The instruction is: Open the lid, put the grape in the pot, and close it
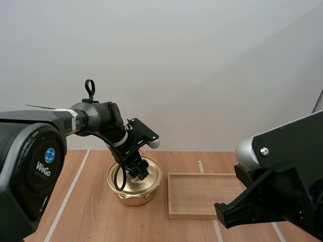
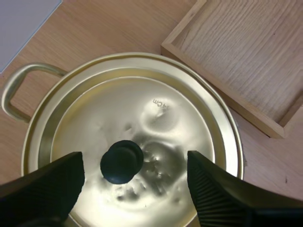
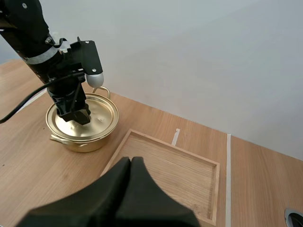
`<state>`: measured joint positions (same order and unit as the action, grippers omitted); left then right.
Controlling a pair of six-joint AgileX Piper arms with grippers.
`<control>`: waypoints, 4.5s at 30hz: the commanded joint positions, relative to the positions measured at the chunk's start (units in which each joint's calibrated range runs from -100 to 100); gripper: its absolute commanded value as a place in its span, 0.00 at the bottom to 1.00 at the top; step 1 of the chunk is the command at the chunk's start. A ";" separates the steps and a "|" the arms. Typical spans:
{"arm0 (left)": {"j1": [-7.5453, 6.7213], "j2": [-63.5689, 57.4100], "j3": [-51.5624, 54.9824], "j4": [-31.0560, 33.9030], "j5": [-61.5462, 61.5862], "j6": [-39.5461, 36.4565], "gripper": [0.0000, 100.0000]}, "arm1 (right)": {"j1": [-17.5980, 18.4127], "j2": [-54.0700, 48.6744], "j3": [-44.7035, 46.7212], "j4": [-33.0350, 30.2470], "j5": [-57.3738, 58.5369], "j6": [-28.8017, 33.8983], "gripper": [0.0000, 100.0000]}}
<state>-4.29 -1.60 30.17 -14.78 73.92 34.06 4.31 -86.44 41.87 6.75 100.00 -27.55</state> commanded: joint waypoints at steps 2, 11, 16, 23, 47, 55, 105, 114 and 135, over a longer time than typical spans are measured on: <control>-0.15 -6.07 -0.14 -0.60 3.08 -0.74 1.00 | -0.22 -0.55 -0.08 0.23 0.00 -0.39 0.00; -0.15 -24.90 -0.62 3.01 8.85 -3.07 1.00 | -0.22 -0.55 -0.08 0.23 -3.87 -0.39 0.00; -0.15 -36.95 -0.62 6.38 10.99 -6.83 1.00 | -0.22 -0.55 -0.08 0.23 -4.03 -0.17 0.00; -0.15 -50.36 -0.09 7.37 13.51 -9.30 1.00 | -0.22 -0.55 -0.08 0.23 -4.43 -0.03 0.00; -0.15 -79.84 19.97 7.30 0.09 -29.29 0.00 | -0.22 -0.55 -0.08 0.23 -3.71 2.18 0.00; -0.15 -90.25 27.53 7.53 -11.91 -40.13 0.00 | -0.22 -4.51 3.95 -0.14 -12.43 7.81 0.00; 2.95 -98.40 69.83 12.32 -53.12 -41.53 0.00 | -3.41 -13.56 58.13 -4.42 -72.83 9.68 0.00; 2.97 -98.40 69.83 12.45 -43.74 -44.39 0.00 | -3.70 -13.56 58.13 -3.59 -69.45 11.94 0.00; 3.12 -98.40 69.83 12.54 -46.29 -44.63 0.00 | -3.69 -13.56 58.13 -3.59 -68.87 11.94 0.00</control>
<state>-1.28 -99.83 99.87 -2.82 29.43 -10.49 0.81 -99.60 100.00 2.81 31.00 -15.57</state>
